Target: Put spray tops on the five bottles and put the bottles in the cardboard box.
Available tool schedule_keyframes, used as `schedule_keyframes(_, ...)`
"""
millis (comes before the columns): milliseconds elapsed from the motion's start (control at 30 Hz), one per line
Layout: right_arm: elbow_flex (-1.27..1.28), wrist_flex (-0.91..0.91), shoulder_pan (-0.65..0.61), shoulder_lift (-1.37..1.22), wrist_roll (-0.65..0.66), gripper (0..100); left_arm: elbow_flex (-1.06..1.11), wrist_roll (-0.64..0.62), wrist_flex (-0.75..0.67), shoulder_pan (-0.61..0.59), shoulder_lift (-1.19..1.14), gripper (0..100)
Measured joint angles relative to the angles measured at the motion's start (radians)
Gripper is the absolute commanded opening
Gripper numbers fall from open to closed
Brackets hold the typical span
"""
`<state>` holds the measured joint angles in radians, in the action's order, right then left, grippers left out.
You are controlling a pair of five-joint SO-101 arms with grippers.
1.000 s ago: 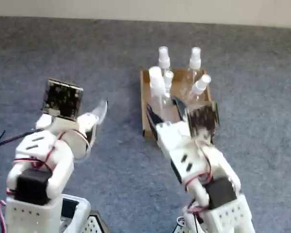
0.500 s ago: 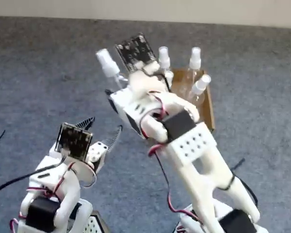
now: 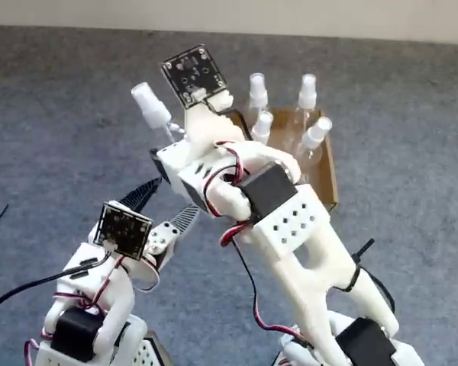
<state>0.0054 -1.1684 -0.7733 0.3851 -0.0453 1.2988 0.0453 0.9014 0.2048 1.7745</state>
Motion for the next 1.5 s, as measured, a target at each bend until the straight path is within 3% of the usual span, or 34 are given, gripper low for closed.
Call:
schedule_keyframes(433,0.041,-0.124,0.018,0.212,0.066,0.4,0.006,-0.002,-0.026,-0.034,-0.002,24)
schedule_keyframes(733,0.074,-0.153,0.473,0.218,0.204,0.4,0.032,0.0,0.002,-0.049,0.009,24)
schedule_keyframes(833,0.13,-0.153,0.566,0.218,0.215,0.4,0.057,0.0,0.002,-0.048,0.0,24)
schedule_keyframes(1033,0.396,-0.028,0.583,0.249,0.216,0.4,0.064,0.0,0.002,-0.058,0.002,24)
schedule_keyframes(1300,0.758,0.216,0.583,0.525,0.203,0.3,0.084,0.0,-0.006,-0.055,0.005,24)
schedule_keyframes(1500,0.865,0.319,0.583,0.488,0.169,0.3,0.098,0.0,-0.026,-0.055,0.0,24)
